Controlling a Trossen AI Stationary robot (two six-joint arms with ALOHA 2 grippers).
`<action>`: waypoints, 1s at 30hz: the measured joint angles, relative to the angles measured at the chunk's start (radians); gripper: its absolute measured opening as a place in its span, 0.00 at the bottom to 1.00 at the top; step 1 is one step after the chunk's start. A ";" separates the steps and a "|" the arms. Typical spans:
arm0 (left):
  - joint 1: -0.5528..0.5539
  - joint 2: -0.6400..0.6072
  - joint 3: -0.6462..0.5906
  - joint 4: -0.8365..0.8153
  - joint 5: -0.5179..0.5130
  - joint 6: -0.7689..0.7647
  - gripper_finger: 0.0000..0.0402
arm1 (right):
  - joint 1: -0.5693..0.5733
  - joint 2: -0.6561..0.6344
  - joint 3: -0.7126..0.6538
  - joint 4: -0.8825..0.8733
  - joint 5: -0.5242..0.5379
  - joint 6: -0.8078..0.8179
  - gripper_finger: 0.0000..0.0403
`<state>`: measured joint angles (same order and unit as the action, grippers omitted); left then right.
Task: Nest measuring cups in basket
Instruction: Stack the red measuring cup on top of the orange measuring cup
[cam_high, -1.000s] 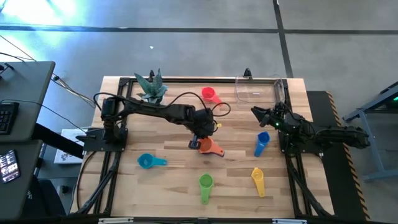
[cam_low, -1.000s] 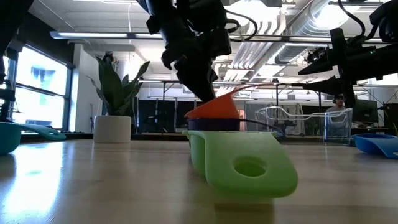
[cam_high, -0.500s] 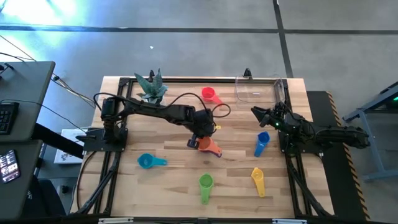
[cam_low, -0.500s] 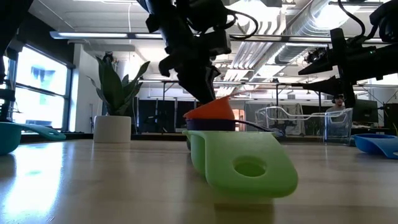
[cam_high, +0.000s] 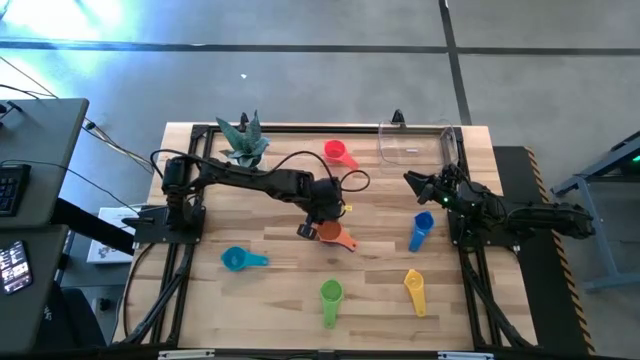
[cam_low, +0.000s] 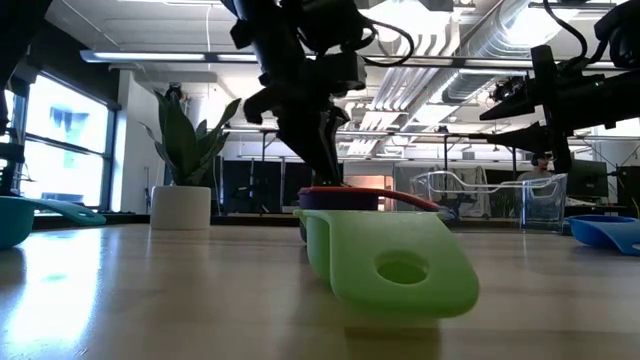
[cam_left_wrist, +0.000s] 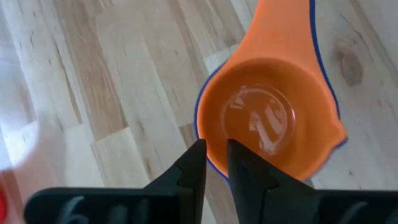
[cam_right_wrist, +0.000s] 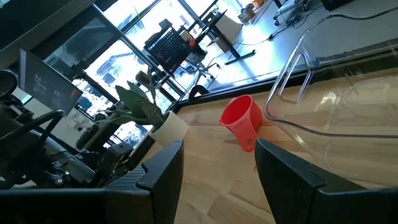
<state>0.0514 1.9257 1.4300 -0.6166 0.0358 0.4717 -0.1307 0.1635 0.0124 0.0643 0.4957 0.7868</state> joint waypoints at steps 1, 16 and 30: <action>0.001 -0.009 0.000 -0.006 -0.001 -0.013 0.14 | 0.000 0.000 0.000 0.001 0.000 0.000 0.47; 0.102 -0.252 0.001 -0.221 -0.026 -0.171 0.12 | 0.000 0.000 0.002 0.213 -0.053 -0.028 0.47; 0.234 -0.478 0.001 -0.420 -0.025 -0.209 0.12 | 0.000 0.209 0.309 0.182 -0.001 -0.292 0.47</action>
<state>0.2854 1.4474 1.4311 -1.0364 0.0105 0.2631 -0.1307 0.3726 0.3213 0.2463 0.4947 0.4943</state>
